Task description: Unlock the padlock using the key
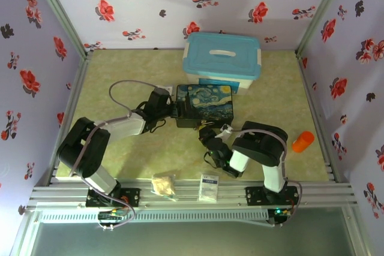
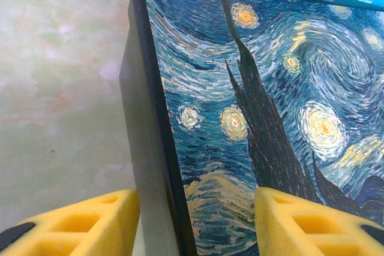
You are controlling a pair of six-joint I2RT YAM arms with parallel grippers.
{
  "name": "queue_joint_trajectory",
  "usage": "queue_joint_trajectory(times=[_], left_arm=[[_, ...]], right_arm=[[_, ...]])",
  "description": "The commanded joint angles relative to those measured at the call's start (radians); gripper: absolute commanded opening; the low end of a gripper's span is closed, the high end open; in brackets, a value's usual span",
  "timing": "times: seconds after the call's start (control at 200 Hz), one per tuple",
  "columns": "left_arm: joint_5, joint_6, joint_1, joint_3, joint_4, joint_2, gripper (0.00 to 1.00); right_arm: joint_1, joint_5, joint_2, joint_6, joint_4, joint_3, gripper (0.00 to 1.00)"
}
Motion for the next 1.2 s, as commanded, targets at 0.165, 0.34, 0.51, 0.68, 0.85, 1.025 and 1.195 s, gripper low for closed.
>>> queue_joint_trajectory(times=[0.165, 0.34, 0.51, 0.68, 0.85, 1.025, 1.195], left_arm=[[-0.08, -0.012, 0.008, -0.096, -0.112, 0.024, 0.5], [-0.076, -0.02, 0.01, -0.094, -0.115, 0.0, 0.51], [-0.053, -0.011, 0.015, -0.063, -0.148, -0.081, 0.62], [-0.052, 0.009, 0.022, -0.016, -0.18, -0.135, 0.69], [-0.037, -0.007, 0.022, -0.012, -0.19, -0.163, 0.72], [-0.03, -0.007, 0.023, -0.038, -0.227, -0.251, 0.74], [-0.029, -0.018, 0.023, -0.078, -0.236, -0.328, 0.75]], right_arm=[[-0.04, 0.091, -0.111, -0.048, -0.053, -0.038, 0.0], [-0.046, 0.091, -0.14, -0.086, -0.029, -0.066, 0.0], [-0.089, -0.065, -0.365, -0.153, -0.443, -0.07, 0.0], [-0.113, -0.155, -0.62, -0.24, -0.928, -0.018, 0.0], [-0.186, -0.392, -0.67, -0.294, -1.026, -0.024, 0.0], [-0.285, -0.67, -0.704, -0.382, -1.163, 0.013, 0.0], [-0.383, -0.882, -0.718, -0.449, -1.265, 0.047, 0.0]])
